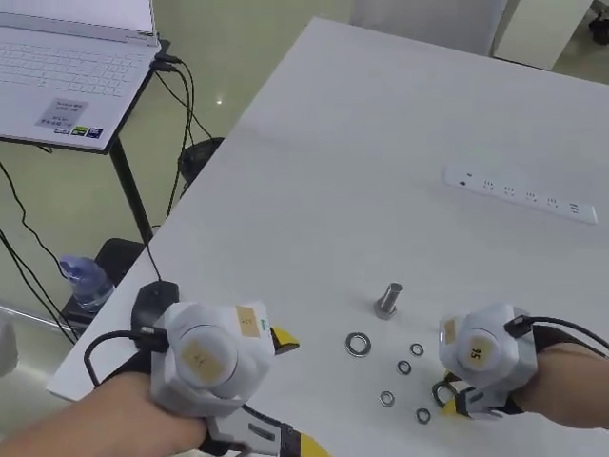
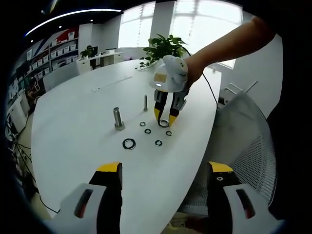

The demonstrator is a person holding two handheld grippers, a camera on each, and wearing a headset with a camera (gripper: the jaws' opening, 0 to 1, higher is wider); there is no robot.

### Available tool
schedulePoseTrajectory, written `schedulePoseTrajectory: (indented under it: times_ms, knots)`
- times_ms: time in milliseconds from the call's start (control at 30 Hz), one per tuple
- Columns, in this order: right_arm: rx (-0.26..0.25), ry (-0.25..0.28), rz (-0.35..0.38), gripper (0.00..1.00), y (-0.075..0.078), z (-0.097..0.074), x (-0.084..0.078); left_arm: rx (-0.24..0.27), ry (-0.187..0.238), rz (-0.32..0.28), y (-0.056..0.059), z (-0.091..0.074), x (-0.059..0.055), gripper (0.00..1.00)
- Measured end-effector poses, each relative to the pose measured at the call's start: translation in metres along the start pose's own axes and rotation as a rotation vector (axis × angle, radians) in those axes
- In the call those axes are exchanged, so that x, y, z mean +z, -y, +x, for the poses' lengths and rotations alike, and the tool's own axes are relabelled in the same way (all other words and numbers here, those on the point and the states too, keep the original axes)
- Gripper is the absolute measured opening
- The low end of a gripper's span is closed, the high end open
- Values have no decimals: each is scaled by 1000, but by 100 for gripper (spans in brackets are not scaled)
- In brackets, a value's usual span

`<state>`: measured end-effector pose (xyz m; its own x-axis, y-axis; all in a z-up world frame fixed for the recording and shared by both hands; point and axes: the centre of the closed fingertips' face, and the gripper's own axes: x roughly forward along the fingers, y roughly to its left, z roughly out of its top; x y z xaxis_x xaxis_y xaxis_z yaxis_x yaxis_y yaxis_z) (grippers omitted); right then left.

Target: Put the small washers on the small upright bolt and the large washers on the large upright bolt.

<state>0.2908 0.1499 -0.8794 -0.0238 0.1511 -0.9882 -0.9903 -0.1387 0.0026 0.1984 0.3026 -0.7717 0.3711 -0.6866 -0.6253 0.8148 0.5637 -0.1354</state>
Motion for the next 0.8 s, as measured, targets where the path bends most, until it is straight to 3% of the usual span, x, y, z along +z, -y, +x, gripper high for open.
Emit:
schedulePoseTrajectory:
  times_ms: [433,700,800]
  knots:
    - [11,19,39,21,-1,0,0,-4,6,-1,6,-2,4,65]
    - [11,26,52,21,-3,-8,4,26,13,-3,-1,-5,7,69]
    - [20,30,70,21,-2,-17,4,60,23,-4,-9,-7,6,77]
